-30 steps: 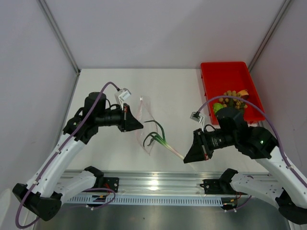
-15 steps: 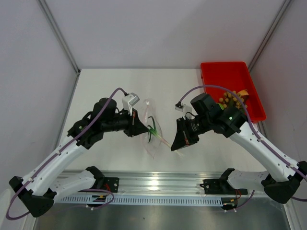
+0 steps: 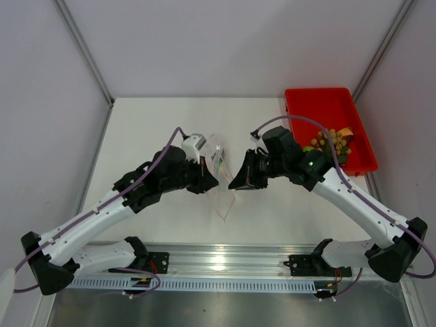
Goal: Place the food in the zip-top bag and seal the zipper
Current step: Place the fake vegetable in the zipper food storage bag.
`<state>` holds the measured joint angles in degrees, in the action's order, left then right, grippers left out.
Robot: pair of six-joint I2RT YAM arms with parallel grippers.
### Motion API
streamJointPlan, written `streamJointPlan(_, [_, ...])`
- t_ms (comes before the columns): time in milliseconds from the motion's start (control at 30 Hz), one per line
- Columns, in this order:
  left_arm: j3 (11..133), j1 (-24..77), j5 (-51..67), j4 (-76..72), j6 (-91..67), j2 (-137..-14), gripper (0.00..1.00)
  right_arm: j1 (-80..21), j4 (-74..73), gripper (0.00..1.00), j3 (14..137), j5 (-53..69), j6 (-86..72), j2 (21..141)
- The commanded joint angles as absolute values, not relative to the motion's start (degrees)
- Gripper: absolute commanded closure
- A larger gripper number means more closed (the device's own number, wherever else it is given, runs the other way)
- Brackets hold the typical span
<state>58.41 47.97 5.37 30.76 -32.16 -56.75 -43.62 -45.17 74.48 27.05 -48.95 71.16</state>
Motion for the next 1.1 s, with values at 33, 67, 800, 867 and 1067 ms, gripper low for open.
streamJointPlan(33, [62.8,49.2,4.9,27.8,-36.5,-60.1,0.99,-45.1,-36.1,1.0,72.9,15.8,-49.8,72.8])
streamJointPlan(67, [63.0,49.2,5.7,27.6,-36.8,-60.8,0.99,-45.4,-33.9,1.0,71.9,14.2,-49.6,73.1])
streamJointPlan(800, [62.5,47.6,14.9,26.0,-39.6,-60.4,0.99,-60.6,-33.7,0.29,65.3,-19.5,-30.9,70.1])
streamJointPlan(867, [62.1,46.5,14.9,26.1,-40.2,-59.9,0.99,-60.4,-35.2,0.26,66.0,-19.0,-30.5,66.8])
streamJointPlan(1067, [63.4,43.9,13.0,27.7,-40.9,-60.3,0.99,-61.3,-39.8,0.26,70.3,-10.4,-30.0,59.6])
